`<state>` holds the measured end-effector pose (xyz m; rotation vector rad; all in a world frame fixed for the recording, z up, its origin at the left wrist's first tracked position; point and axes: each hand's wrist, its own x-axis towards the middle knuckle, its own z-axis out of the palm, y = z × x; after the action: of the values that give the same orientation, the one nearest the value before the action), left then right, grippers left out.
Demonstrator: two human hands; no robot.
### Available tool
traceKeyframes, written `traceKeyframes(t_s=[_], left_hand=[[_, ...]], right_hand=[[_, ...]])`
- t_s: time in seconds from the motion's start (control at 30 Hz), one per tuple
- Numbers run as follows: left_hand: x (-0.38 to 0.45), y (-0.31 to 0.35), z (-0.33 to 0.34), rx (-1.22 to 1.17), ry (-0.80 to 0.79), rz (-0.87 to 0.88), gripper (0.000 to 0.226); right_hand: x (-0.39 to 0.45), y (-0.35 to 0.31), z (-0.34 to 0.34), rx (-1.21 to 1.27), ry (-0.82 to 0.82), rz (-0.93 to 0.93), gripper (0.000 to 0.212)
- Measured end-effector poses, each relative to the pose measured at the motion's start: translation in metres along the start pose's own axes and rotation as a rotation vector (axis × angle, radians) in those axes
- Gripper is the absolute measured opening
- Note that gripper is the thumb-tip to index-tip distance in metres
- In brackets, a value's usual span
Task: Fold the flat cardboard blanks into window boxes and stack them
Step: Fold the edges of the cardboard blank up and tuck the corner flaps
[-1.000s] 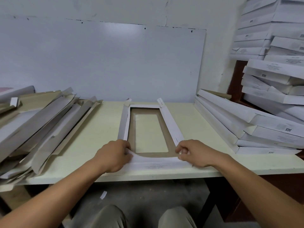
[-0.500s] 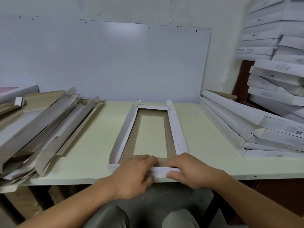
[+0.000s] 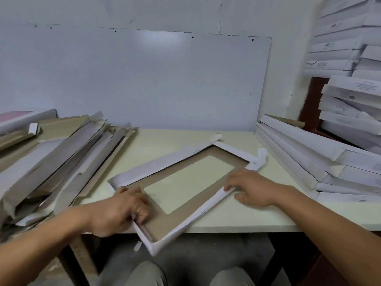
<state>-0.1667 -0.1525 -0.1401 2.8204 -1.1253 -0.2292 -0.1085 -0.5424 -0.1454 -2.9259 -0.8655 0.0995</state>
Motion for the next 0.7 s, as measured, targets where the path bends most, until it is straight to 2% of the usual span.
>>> traceKeyframes(t_s=[0.07,0.13,0.2,0.27,0.3,0.37,0.47,0.6,0.67,0.7], left_hand=[[-0.009,-0.022,-0.011,0.070,-0.012,-0.098,0.024],[-0.012,-0.038,-0.021,0.256,0.044,-0.266,0.037],[-0.009,-0.039,-0.027,0.324,0.271,-0.380,0.054],[-0.001,-0.022,-0.025,0.165,0.573,-0.335,0.053],[0.004,-0.005,-0.021,0.049,0.655,-0.263,0.047],[0.014,0.036,-0.007,-0.081,0.649,-0.057,0.039],[0.032,0.079,0.020,-0.134,0.550,0.171,0.046],[0.048,0.091,0.042,-0.186,0.433,0.213,0.069],[0.052,0.084,0.051,-0.181,0.412,0.201,0.063],[0.053,0.080,0.052,-0.175,0.415,0.197,0.051]], right_hand=[[0.006,0.002,-0.002,-0.106,-0.050,0.066,0.009],[0.012,-0.008,0.000,-0.133,-0.102,0.070,0.014],[0.018,-0.029,0.002,-0.128,-0.127,0.025,0.021],[0.029,-0.056,0.002,-0.077,-0.135,-0.028,0.030],[0.037,-0.070,0.002,-0.034,-0.131,-0.044,0.032],[0.057,-0.098,0.001,0.059,-0.111,-0.049,0.031],[0.089,-0.128,0.000,0.222,-0.099,0.073,0.029],[0.116,-0.139,-0.002,0.546,-0.028,0.349,0.017],[0.120,-0.136,-0.002,0.852,-0.041,0.421,0.007],[0.120,-0.133,-0.002,0.998,-0.060,0.428,0.002]])
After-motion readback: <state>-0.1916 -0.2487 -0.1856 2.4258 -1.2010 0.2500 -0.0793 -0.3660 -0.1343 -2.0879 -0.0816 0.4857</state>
